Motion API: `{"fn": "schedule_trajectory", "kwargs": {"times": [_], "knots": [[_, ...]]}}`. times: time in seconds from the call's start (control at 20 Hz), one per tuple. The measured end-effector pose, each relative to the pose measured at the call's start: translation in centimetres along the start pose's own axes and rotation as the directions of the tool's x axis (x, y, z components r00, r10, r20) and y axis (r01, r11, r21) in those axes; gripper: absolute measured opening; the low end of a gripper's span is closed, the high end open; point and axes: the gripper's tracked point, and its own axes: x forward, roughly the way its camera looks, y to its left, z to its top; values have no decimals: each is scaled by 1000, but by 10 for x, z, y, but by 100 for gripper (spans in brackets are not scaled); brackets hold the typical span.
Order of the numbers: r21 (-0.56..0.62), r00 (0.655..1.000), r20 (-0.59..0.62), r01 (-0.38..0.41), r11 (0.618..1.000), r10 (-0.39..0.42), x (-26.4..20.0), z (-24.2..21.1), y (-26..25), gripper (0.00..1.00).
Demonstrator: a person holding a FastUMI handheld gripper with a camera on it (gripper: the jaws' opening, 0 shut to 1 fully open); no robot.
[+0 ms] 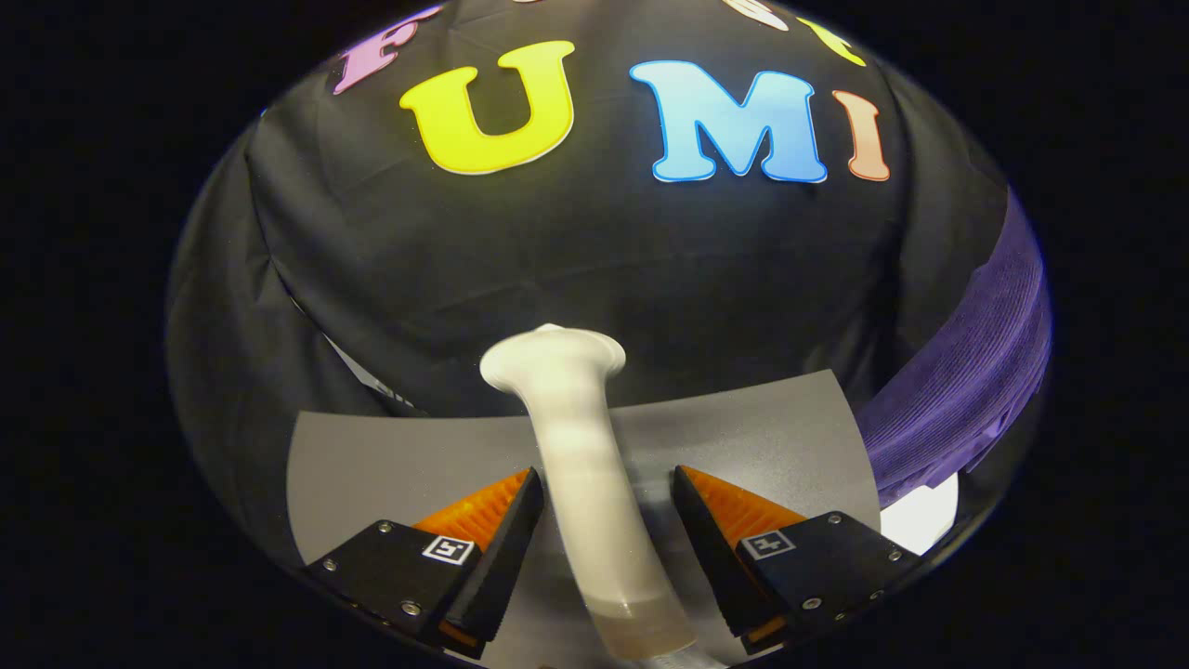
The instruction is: Iron the clothes twice with a garment steamer, once on the left side and once on the right side.
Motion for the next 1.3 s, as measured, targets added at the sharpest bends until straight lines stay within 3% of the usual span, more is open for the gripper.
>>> {"fn": "schedule_trajectory", "kwargs": {"times": [0.15,0.3,0.4,0.7,1.05,1.2,1.3], "knots": [[-33,999,14,47,998,-47,1,-2,-5,78],[-42,999,8,51,998,-51,0,-3,-3,70],[-56,999,18,39,998,-38,1,-4,-1,59],[-76,986,164,37,996,-24,-4,-5,-7,41],[-125,962,273,39,991,-4,-32,-4,-10,39],[-58,918,393,-22,998,43,-70,-5,-24,39],[25,874,486,-39,999,22,-98,-3,-50,39]]}}
